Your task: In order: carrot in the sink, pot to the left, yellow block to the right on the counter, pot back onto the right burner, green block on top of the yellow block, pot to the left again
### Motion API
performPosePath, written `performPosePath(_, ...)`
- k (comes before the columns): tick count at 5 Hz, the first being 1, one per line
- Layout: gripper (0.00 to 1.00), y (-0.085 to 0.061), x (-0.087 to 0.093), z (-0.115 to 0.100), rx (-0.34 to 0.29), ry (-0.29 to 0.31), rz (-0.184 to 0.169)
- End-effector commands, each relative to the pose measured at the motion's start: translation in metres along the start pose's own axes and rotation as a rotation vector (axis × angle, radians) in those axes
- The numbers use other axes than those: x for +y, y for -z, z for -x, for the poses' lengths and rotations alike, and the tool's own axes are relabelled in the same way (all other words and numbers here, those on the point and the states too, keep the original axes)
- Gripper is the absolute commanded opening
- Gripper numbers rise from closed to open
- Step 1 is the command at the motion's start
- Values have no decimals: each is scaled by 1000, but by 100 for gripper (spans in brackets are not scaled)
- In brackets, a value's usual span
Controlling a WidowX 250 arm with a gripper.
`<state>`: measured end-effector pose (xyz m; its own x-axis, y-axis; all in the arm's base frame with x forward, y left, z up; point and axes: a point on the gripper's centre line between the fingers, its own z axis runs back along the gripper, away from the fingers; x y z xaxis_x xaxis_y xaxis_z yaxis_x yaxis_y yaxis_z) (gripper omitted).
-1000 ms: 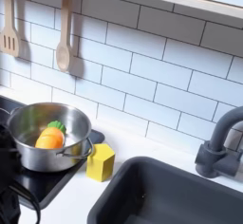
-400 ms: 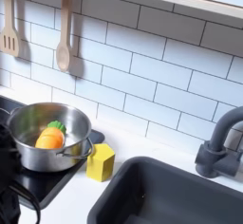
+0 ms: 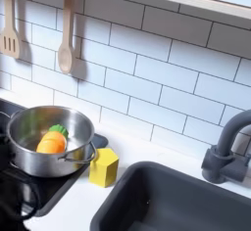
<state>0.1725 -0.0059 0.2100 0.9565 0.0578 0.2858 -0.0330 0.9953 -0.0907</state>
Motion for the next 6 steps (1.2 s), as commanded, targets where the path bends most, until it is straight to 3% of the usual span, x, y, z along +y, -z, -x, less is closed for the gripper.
performPosePath(1, 100, -1, 5, -22, -114, 0, 59)
performPosePath(2, 100, -5, 4, -36, -177, 2, 85)
performPosePath(3, 100, -15, -2, -55, -256, -6, 147)
performPosePath(4, 100, -23, -7, -69, -308, -4, 182)
performPosePath(5, 100, -27, -11, -80, -348, 19, 231)
performPosePath(6, 100, -30, -15, -92, -428, 69, 305)
